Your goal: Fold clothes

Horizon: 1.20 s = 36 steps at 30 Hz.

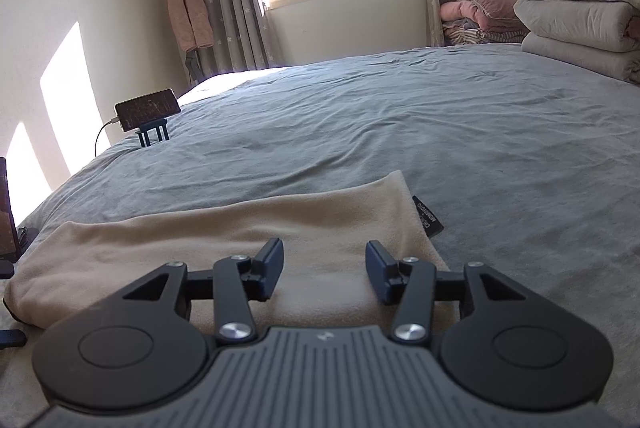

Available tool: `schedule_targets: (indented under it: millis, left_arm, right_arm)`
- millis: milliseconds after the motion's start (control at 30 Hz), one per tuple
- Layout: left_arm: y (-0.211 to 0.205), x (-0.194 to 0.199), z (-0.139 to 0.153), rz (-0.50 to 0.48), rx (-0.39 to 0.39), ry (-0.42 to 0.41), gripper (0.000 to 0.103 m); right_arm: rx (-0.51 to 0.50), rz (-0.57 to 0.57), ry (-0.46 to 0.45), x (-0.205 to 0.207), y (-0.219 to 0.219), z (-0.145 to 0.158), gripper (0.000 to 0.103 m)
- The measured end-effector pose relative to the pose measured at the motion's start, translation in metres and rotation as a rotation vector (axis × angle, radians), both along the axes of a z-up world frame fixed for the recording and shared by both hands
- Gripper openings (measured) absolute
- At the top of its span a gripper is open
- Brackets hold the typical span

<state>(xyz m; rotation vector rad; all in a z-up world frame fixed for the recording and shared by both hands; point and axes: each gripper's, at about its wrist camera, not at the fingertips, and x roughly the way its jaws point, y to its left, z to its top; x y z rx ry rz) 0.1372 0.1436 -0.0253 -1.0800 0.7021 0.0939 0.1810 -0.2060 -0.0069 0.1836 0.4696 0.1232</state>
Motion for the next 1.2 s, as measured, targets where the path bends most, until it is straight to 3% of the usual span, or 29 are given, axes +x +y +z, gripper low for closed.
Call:
schedule_targets:
  millis: [200,267,333,433,633,800,833,967,1100,1200]
  left_arm:
    - [-0.031,-0.009,-0.011,0.254,0.063,-0.084,0.076]
    - [-0.042,-0.013,-0.013,0.327,0.095,-0.109,0.071]
    - [-0.053,-0.017,-0.016,0.401,0.128,-0.134,0.058]
    - [-0.053,-0.018,-0.019,0.436,0.139,-0.109,0.038]
    - [-0.048,-0.020,-0.020,0.426,0.145,-0.127,0.027]
    - [-0.049,-0.021,-0.016,0.418,0.168,-0.161,0.026]
    - [-0.053,-0.021,-0.011,0.408,0.188,-0.183,0.025]
    - [-0.067,-0.022,0.009,0.366,0.270,-0.276,0.025]
    - [-0.081,-0.022,0.029,0.322,0.352,-0.368,0.025]
    - [-0.102,-0.019,0.049,0.248,0.449,-0.445,0.025]
  right_arm:
    - [0.026,0.027,-0.027,-0.003,0.007,0.006,0.050]
    - [0.019,0.037,-0.047,-0.005,0.012,0.009,0.050]
    - [0.020,0.076,-0.066,-0.007,0.021,0.013,0.050]
    - [0.014,0.151,-0.091,-0.011,0.035,0.019,0.047]
    - [0.027,0.270,-0.061,-0.013,0.056,0.020,0.031]
    - [-0.022,0.344,0.044,-0.010,0.071,0.004,0.018]
    - [-0.041,0.361,0.084,-0.008,0.075,-0.002,0.018]
    - [-0.112,0.374,0.084,-0.013,0.085,-0.009,0.019]
    - [-0.040,0.378,0.100,-0.009,0.074,-0.009,0.020]
    - [0.095,0.374,0.131,-0.001,0.055,-0.004,0.023]
